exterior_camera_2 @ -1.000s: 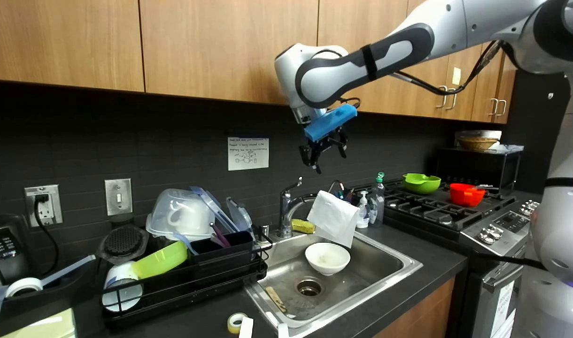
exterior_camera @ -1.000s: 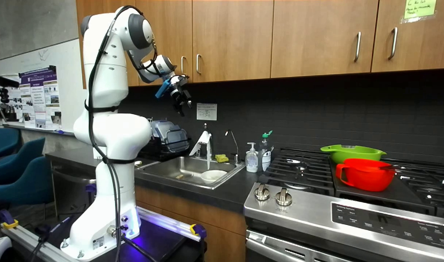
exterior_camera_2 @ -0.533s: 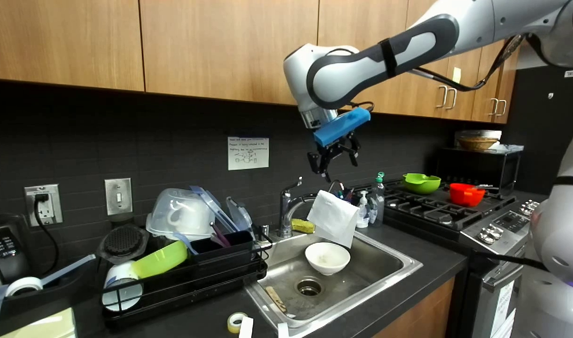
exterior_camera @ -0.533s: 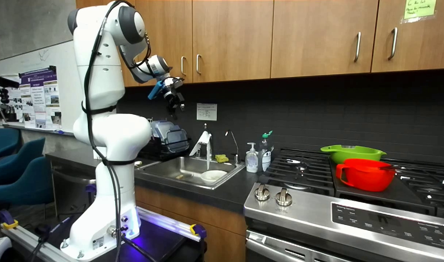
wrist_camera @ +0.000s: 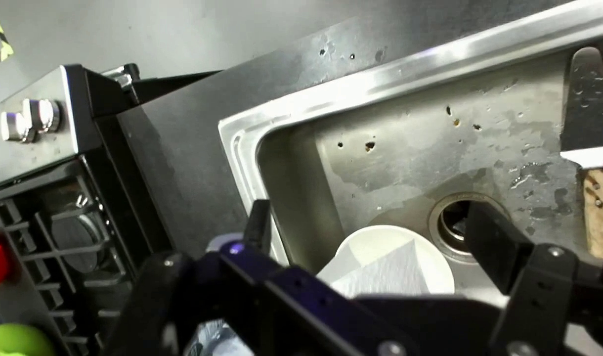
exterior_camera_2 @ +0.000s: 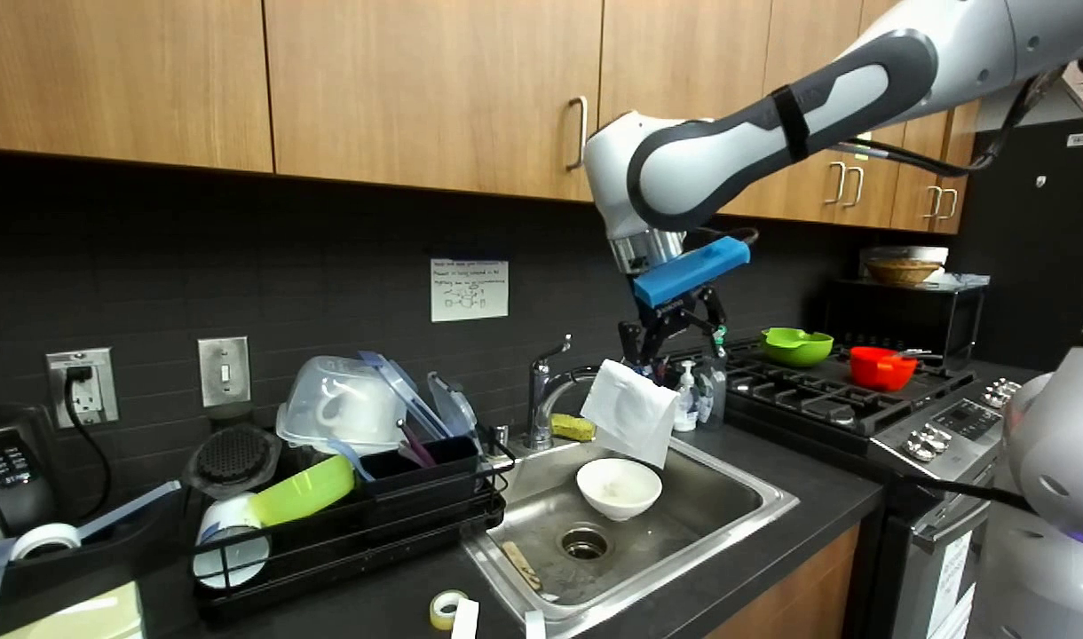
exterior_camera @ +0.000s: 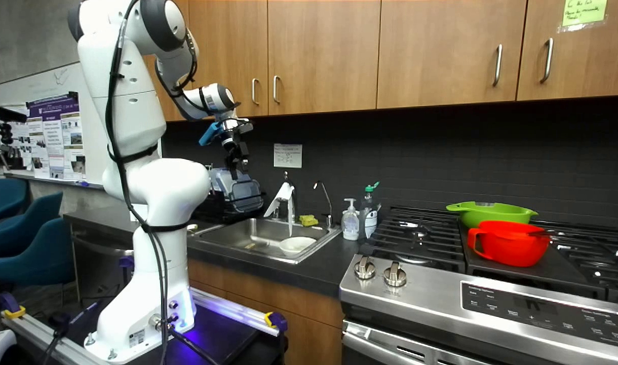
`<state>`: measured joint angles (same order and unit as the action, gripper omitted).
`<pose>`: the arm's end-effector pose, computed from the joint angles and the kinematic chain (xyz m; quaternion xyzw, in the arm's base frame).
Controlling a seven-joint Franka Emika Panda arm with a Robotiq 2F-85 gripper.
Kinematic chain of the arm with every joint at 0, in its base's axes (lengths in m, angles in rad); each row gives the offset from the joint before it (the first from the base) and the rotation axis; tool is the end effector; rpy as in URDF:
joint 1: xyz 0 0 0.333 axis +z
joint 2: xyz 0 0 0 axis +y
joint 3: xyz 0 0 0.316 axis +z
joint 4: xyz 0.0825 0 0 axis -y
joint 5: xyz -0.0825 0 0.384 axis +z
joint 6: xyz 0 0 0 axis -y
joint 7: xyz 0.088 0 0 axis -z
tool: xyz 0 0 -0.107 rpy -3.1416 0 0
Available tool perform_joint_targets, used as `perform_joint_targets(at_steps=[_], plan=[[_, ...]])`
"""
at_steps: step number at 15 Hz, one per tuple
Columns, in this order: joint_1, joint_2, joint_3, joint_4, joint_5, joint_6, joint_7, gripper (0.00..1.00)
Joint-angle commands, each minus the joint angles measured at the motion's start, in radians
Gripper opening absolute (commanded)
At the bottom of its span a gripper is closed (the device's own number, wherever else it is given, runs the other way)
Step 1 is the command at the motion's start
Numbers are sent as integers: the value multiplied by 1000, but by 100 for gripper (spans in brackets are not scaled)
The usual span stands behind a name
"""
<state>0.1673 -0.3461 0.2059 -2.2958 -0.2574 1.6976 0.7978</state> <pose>0.3965 0.1340 0.4687 0.9614 -0.1845 -0.0213 0.2030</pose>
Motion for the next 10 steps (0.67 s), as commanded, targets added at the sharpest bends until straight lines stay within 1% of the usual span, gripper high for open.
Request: perform_joint_targets(at_steps=[1, 6, 10], plan=[[-34, -95, -29, -146, 90, 93, -15, 100], [-77, -89, -60, -259, 140, 255, -77, 100], [-93, -85, -56, -308, 152, 342, -117, 100]])
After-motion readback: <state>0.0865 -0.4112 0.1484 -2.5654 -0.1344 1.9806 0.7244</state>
